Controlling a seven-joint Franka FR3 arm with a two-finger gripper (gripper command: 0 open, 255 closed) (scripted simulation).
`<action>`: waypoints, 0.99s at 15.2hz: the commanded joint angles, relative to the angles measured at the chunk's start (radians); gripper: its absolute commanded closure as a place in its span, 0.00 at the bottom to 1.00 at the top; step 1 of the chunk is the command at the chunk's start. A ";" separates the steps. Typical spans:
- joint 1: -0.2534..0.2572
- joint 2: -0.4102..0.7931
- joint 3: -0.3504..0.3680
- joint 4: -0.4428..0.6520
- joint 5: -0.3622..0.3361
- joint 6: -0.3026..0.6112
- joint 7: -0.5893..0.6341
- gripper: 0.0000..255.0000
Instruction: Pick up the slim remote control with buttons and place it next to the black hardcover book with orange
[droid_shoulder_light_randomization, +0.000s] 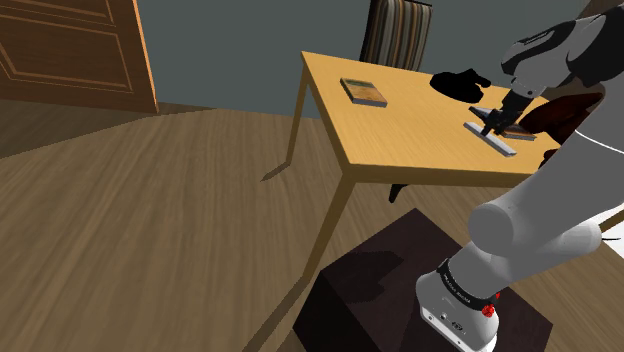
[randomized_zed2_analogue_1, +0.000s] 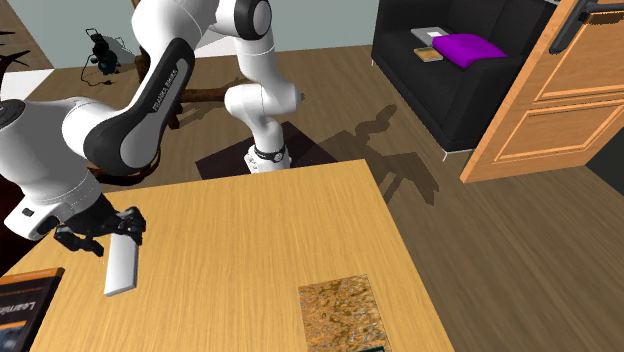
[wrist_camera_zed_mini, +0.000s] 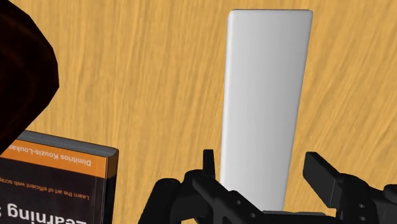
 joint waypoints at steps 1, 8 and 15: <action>0.000 0.000 0.000 0.000 0.000 0.000 0.000 0.00; 0.004 -0.029 -0.002 0.071 -0.020 -0.095 0.014 0.00; 0.005 -0.035 -0.002 0.092 -0.024 -0.120 0.017 0.00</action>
